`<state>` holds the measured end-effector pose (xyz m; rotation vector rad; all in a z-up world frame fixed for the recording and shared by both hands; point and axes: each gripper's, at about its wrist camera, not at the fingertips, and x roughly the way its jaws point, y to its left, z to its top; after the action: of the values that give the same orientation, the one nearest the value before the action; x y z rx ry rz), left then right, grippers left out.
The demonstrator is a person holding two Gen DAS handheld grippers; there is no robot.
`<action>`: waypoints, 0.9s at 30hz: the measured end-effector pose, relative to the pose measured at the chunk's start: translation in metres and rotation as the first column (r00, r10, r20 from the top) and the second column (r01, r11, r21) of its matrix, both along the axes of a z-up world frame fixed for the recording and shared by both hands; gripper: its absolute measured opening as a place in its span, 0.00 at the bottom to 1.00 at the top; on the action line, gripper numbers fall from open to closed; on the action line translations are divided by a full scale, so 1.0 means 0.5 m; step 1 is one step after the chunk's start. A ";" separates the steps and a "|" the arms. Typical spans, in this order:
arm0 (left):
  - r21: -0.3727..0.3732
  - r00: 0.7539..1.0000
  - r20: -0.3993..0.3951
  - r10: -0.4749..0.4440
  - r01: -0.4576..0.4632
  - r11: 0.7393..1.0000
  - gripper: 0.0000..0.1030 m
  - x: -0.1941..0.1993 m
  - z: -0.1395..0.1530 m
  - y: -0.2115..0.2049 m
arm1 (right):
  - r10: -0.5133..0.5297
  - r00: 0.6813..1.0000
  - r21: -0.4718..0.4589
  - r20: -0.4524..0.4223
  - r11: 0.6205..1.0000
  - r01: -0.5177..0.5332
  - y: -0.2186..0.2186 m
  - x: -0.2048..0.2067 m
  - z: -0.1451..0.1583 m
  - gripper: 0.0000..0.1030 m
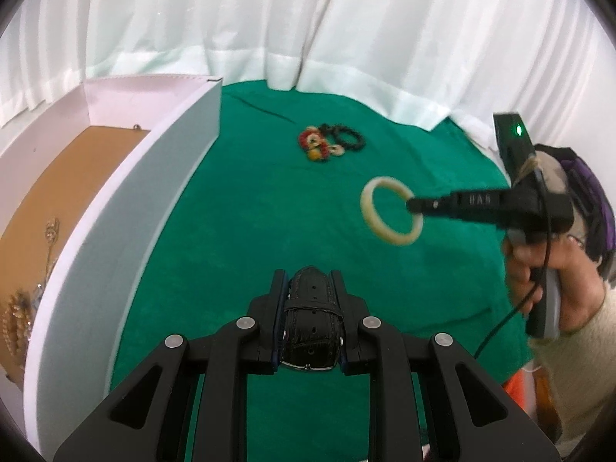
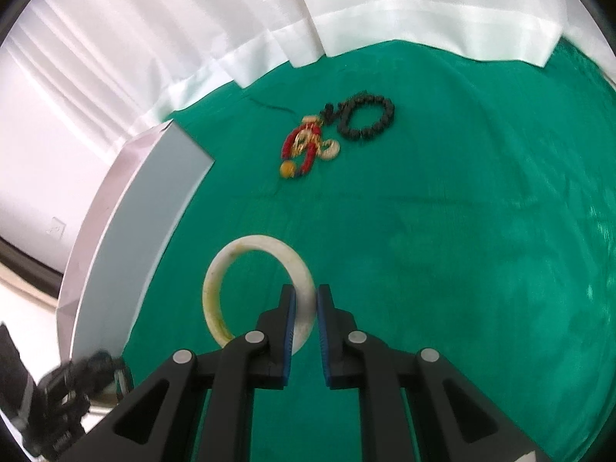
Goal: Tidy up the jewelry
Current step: 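Carry the watch and jade bangle over the white box with both grippers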
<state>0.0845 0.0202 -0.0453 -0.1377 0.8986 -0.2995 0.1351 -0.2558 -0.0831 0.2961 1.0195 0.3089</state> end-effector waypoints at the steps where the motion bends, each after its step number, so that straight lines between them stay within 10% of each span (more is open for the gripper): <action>1: -0.005 1.000 -0.001 -0.005 0.005 1.000 0.19 -0.003 0.006 -0.002 | 0.004 1.000 0.012 -0.003 1.000 -0.004 -0.003 -0.015 -0.001 0.12; 27: -0.040 1.000 0.006 0.029 -0.029 0.999 0.19 -0.043 0.051 0.048 | -0.036 0.999 0.018 -0.015 0.999 0.036 -0.029 -0.088 0.041 0.15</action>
<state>0.0628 0.0441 -0.0201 -0.1863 0.8839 -0.2909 0.0910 -0.2701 -0.0628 0.3330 1.0247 0.2837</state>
